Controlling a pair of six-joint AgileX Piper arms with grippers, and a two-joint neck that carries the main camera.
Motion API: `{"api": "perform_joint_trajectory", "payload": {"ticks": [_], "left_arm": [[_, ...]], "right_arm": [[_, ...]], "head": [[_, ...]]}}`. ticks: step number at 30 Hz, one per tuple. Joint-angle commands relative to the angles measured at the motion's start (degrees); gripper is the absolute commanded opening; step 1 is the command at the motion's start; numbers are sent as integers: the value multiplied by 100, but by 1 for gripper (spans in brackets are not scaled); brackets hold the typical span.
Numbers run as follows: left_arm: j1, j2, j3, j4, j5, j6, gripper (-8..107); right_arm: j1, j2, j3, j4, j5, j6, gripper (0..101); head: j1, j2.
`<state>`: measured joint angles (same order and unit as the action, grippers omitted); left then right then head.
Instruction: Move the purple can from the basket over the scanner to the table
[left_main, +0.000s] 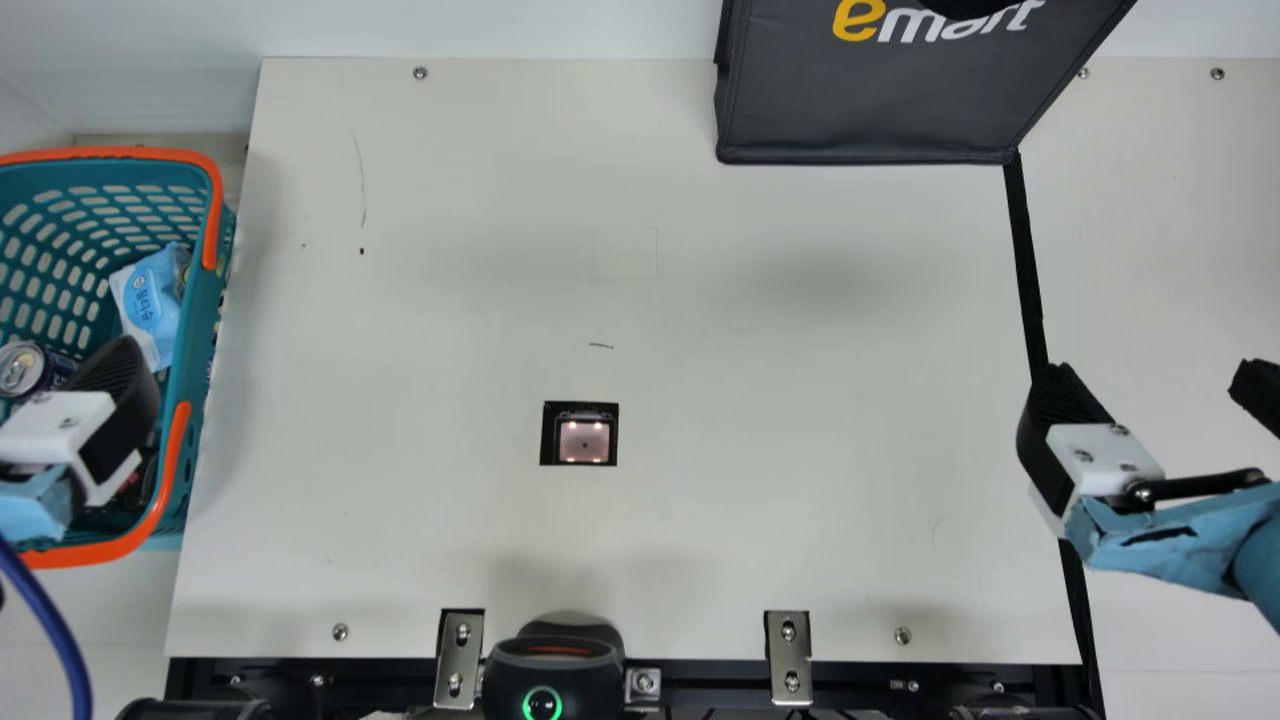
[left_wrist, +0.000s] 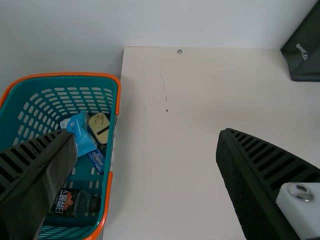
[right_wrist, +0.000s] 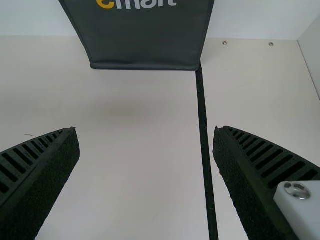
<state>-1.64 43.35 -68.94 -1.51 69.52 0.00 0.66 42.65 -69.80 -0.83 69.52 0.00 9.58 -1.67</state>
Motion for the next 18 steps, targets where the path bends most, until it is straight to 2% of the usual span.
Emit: {"api": "perform_joint_trajectory", "payload": {"ticks": [1,15,18], "left_arm": [[0,0,0,0,0,0,90],[0,0,0,0,0,0,90],[0,0,0,0,0,0,90]], "right_arm": [[0,0,0,0,0,0,95],[0,0,0,0,0,0,95],[0,0,0,0,0,0,95]], "head": [[-166,142],[-166,2009],[-166,2009]]}}
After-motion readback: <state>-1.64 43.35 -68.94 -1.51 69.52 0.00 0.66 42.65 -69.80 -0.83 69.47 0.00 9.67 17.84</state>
